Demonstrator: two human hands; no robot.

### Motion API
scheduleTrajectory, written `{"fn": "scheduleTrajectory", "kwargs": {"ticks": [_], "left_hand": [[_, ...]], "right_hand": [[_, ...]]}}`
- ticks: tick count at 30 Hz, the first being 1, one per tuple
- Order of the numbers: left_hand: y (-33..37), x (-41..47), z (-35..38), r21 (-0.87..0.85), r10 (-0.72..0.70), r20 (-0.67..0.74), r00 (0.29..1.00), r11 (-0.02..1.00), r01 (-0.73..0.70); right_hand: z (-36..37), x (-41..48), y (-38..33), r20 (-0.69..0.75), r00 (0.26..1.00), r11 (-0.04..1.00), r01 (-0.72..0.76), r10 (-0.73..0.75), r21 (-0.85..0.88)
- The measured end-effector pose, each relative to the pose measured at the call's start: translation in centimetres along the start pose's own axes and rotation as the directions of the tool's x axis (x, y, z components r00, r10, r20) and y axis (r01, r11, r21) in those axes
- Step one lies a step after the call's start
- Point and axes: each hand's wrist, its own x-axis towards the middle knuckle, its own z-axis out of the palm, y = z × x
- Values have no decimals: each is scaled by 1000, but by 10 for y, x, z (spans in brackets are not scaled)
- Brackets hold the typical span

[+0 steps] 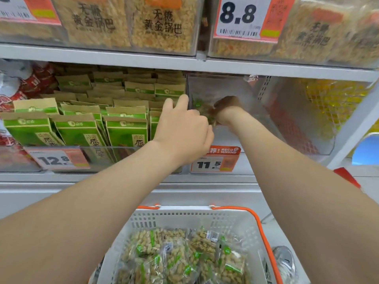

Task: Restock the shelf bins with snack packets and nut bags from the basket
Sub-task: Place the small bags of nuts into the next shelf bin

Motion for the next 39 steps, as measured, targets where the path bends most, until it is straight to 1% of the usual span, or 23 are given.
{"fn": "scheduleTrajectory", "kwargs": {"ticks": [2, 4, 6, 8, 10, 11, 12, 14, 15, 16, 21, 23, 25, 27, 29, 31, 33, 35, 36, 37, 38, 39], "left_hand": [[0, 0, 2, 15, -5, -7, 1000, 1000, 5], [0, 0, 3, 31, 0, -11, 1000, 1000, 0], [-1, 1, 3, 33, 4, -14, 1000, 999, -4], [-2, 1, 3, 29, 7, -9, 1000, 1000, -7], [-1, 0, 1, 31, 6, 3, 1000, 1000, -6], [-1, 0, 0, 31, 6, 9, 1000, 999, -6], [-1, 0, 0, 31, 6, 17, 1000, 1000, -6], [-1, 0, -1, 27, 8, 28, 1000, 1000, -8], [-1, -1, -1, 25, 9, 30, 999, 1000, -10], [-1, -1, -1, 23, 11, 31, 999, 1000, -12], [-2, -3, 2, -2, 22, 34, 999, 1000, -22], [-3, -4, 2, -41, 17, 40, 999, 999, -15], [-4, -6, 0, -96, 4, 32, 999, 995, -1], [-5, -9, -3, -156, -11, 22, 1000, 988, 15], [-4, -15, -9, -204, -25, 0, 1000, 979, 24], [-3, -25, -18, -219, -32, -45, 998, 975, 22], [0, -36, -28, -173, -29, -97, 995, 985, 12], [4, -49, -38, -110, -23, -96, 995, 994, 12], [5, -56, -43, -101, -22, -62, 998, 995, 16], [7, -62, -46, -111, -28, 6, 1000, 993, 28], [7, -69, -46, -132, -41, 101, 994, 990, 55], [7, -75, -45, -152, -55, 214, 975, 984, 88]], "right_hand": [[10, 9, 2, -27, 999, 994, -29, 32, 107], [14, 17, 7, -88, 996, 993, -20, 30, 117], [14, 15, 6, -115, 993, 992, -22, 36, 122], [16, 9, 4, -79, 996, 978, -29, 46, 206], [17, 3, 4, -53, 997, 943, -29, 50, 332], [18, 0, 5, -41, 999, 938, -8, 24, 348], [20, -1, 7, -13, 999, 948, 39, -37, 317], [18, -7, 8, 79, 981, 975, 166, -179, 145], [16, -10, 8, 116, 967, 973, 220, -227, 70], [15, -11, 8, 140, 960, 971, 238, -241, 36], [2, -25, 9, 208, 943, 966, 253, -258, 54], [-8, -34, 12, 204, 945, 966, 240, -255, 97], [-17, -41, 15, 173, 946, 960, 261, -276, 105], [-26, -48, 15, 115, 944, 951, 307, -310, 42], [-32, -57, 13, 32, 931, 929, 366, -365, -61], [-40, -76, 8, -106, 881, 883, 443, -460, -154], [-48, -104, 2, -222, 781, 812, 552, -583, -192], [-51, -138, 2, -236, 684, 723, 649, -690, -237], [-51, -155, 3, -202, 646, 676, 684, -736, -275], [-47, -167, 7, -136, 621, 628, 712, -772, -314], [-43, -179, 11, -37, 615, 588, 733, -788, -343], [-38, -188, 14, 81, 633, 571, 739, -770, -358]]}}
